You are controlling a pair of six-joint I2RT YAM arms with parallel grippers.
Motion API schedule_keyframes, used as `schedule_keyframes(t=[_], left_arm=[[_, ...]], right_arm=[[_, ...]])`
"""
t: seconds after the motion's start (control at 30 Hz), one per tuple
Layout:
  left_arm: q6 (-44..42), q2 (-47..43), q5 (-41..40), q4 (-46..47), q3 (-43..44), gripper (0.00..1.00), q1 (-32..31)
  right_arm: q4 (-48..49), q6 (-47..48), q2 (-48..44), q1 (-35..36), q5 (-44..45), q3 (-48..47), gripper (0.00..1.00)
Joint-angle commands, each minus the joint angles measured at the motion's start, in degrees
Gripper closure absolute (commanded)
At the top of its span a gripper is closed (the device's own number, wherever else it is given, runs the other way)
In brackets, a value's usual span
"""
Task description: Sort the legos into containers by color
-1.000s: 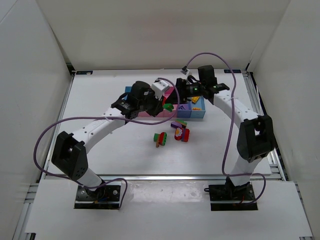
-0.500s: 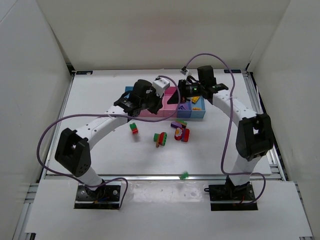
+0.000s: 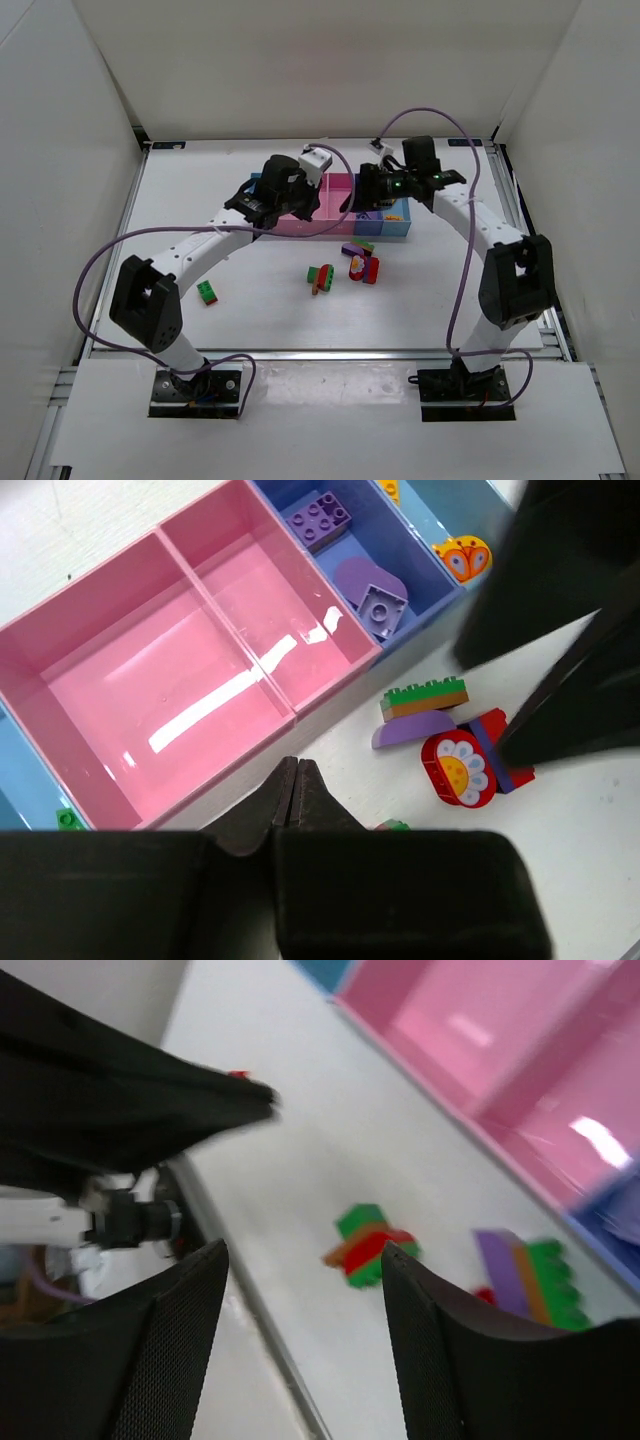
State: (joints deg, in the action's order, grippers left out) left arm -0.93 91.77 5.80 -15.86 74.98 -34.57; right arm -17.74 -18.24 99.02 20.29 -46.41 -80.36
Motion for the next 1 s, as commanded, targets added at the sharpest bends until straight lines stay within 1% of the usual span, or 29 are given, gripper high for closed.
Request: schedule_keyframes(t=[0.0,0.03,0.1,0.13,0.23,0.33,0.47,0.5,0.53,0.57,0.6,0.67,0.7,0.77,0.8,0.83,0.87,0.9,0.93,0.97], left_arm=[[2.86,-2.2,2.0,-0.4,0.87,0.9,2.39],[3.21,-2.29,3.93,-0.4,0.52,0.9,3.96],[3.91,-1.94,5.88,-1.98,1.39,0.9,4.68],[4.09,-1.42,6.41,-3.38,1.66,0.9,5.12],[4.71,-0.37,6.59,-5.14,3.15,0.9,7.05],[4.8,0.95,7.55,-6.11,4.38,0.9,8.37],[5.24,5.34,10.89,-9.7,9.29,0.9,10.39],[5.5,5.79,11.33,-10.24,10.87,0.89,11.27],[5.41,6.14,11.86,-10.42,11.32,0.85,11.71],[4.89,6.23,12.21,-11.12,11.5,0.78,12.06],[4.54,5.88,12.21,-11.39,11.07,0.59,12.76],[3.48,5.09,12.74,-11.65,9.67,0.47,13.38],[3.3,3.61,12.57,-11.74,7.74,0.4,13.91],[4.26,1.41,11.87,-10.61,5.1,0.32,14.96],[5.23,-1.21,10.47,-10.42,2.48,0.28,15.92],[6.28,-2.54,8.89,-10.51,1.23,0.24,16.72],[8.47,-3.78,6.44,-10.95,0.35,0.22,17.51],[9.62,-6.31,5.2,-13.39,-0.53,0.2,18.12],[12.15,-7.55,3.62,-14.8,-2.28,0.16,19.7],[13.31,-8.79,1.17,-16.3,-3.08,0.14,20.41]], right_arm=[[-5.99,7.95,-5.76,-6.81,9.67,3.26,0.33],[-8.86,10.22,-6.29,-8.06,13.5,4.32,0.33],[-11.52,13.48,-7.96,-11.22,14.33,4.68,0.3],[-13.01,16.36,-8.32,-11.68,15.38,4.77,0.28],[-15.92,20.17,-10.24,-14.22,17.23,4.95,0.27],[-14.87,19.04,-10.52,-16.68,16.09,5.82,0.27],[-13.64,18.59,-9.82,-18.8,14.6,4.69,0.25],[-14.77,20.42,-9.12,-18.97,11.55,3.64,0.24],[-15.48,22.0,-8.68,-19.41,8.91,2.58,0.24],[-16.44,23.58,-8.06,-19.33,7.23,0.75,0.24],[-18.37,27.34,-8.06,-18.98,4.69,0.03,0.23],[-20.92,32.1,-7.88,-18.1,3.09,-1.02,0.23],[-23.81,36.39,-7.97,-17.4,2.21,-1.64,0.23],[-26.98,40.98,-8.67,-15.65,1.15,-1.91,0.23],[-30.48,46.66,-9.11,-14.59,1.24,-1.91,0.23],[-32.25,49.33,-9.55,-11.8,2.11,-1.82,0.23],[-33.66,51.7,-10.59,-10.29,3.25,-1.65,0.23],[-34.81,55.99,-11.13,-9.14,4.22,-0.95,0.23],[-36.3,57.42,-12.0,-6.52,6.57,-0.42,0.23],[-36.58,58.66,-12.53,-5.1,7.9,0.02,0.23]])
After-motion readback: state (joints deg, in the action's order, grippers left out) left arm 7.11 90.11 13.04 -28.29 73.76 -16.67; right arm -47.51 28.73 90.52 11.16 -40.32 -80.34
